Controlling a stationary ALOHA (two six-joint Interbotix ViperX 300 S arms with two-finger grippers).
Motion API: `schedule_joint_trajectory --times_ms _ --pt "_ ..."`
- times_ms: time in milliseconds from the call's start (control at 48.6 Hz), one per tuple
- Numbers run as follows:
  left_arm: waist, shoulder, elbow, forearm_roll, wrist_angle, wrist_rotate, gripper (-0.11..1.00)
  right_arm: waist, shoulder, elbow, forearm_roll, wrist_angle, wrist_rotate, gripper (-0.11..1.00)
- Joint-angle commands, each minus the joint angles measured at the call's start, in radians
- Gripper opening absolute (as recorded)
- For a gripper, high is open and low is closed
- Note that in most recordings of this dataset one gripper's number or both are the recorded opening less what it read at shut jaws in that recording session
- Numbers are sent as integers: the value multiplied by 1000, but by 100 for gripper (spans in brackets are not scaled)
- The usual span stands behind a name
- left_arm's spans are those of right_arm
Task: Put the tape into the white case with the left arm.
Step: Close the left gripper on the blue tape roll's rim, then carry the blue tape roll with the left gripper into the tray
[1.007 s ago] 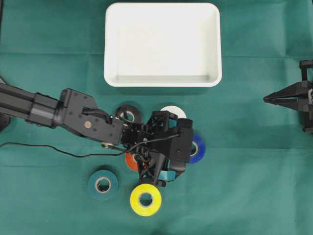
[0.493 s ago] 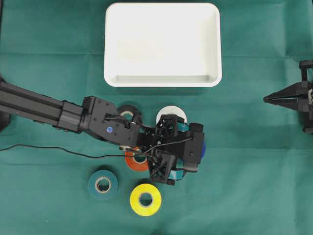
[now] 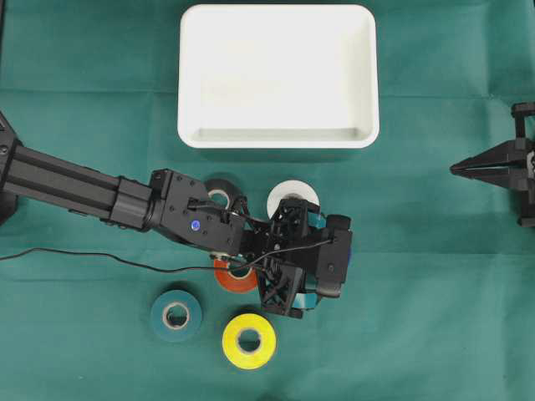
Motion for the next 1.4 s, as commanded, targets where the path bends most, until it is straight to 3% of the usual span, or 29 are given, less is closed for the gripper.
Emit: schedule_joint_trajectory --times_ms 0,62,288,781,1048,1377 --pt "2 -18 -20 3 -3 -2 94 0 6 -11 -2 -11 0 -9" --pt "2 -21 -20 3 0 -2 86 -2 6 -11 -2 -11 0 -9" --pt "2 -31 -20 3 37 -2 27 -2 6 -11 -2 -11 0 -9" --pt "-31 -258 -11 3 218 -3 27 -2 5 -9 -2 -12 0 -9" --pt "-38 -304 -18 3 328 -2 27 0 5 -8 -2 -12 0 -9" --pt "81 -324 63 8 351 -2 27 -2 3 -6 -2 -15 0 -9"
